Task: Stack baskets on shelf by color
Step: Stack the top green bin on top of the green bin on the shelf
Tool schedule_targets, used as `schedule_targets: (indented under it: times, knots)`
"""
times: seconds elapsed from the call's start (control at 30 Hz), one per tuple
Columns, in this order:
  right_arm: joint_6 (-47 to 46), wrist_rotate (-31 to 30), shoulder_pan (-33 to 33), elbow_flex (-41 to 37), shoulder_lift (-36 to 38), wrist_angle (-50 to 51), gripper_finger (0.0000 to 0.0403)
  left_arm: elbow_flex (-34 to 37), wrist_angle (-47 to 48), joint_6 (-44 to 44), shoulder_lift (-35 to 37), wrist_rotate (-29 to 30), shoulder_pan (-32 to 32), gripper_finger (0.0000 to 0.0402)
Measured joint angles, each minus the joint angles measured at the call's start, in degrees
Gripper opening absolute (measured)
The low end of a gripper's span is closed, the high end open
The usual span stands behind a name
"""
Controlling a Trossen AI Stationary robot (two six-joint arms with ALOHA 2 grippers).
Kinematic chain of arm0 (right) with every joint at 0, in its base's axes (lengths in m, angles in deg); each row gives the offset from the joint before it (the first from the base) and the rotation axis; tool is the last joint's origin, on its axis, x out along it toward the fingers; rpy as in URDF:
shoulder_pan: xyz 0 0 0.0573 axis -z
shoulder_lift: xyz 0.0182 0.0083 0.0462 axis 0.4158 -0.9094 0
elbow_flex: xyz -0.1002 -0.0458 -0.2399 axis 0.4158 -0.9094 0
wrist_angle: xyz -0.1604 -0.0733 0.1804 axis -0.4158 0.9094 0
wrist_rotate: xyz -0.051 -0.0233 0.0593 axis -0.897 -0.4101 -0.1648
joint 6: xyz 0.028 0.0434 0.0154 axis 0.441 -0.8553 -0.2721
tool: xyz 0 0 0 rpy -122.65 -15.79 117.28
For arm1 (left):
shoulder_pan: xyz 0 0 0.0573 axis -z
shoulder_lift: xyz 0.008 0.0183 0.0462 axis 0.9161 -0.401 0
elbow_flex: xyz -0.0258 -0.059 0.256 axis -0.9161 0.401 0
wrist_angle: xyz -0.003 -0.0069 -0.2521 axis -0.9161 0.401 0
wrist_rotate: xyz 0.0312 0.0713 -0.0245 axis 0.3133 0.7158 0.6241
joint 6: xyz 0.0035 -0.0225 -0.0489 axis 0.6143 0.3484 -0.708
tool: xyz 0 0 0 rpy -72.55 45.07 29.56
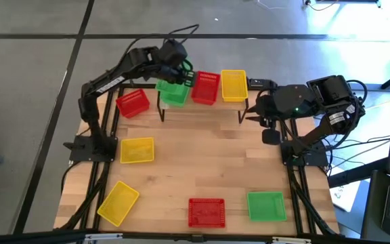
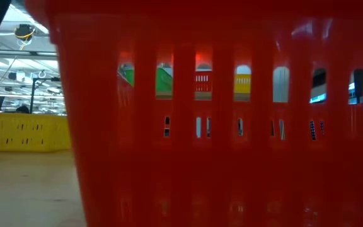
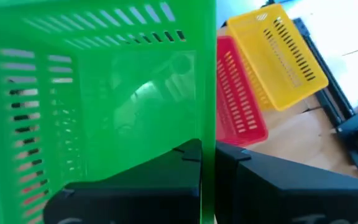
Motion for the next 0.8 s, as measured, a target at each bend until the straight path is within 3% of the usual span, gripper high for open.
schedule_targets:
  times: [0.23,0.5,0.8]
  knots:
    - [0.16,0.02,0.0,0.0,0.0,0.0,0.0087,0.04,0.47,-0.33,-2.73,-1.3,-0.47,0.0]
    - [3.06,9.24,-0.02,0.0,0.0,0.0,0.0087,0.04,2.2,-0.47,-5.35,-1.09,-0.73,0.0]
    - [3.04,9.37,-0.02,0.0,0.0,0.0,0.0087,0.13,4.24,-1.65,-6.94,-0.82,-2.24,0.0]
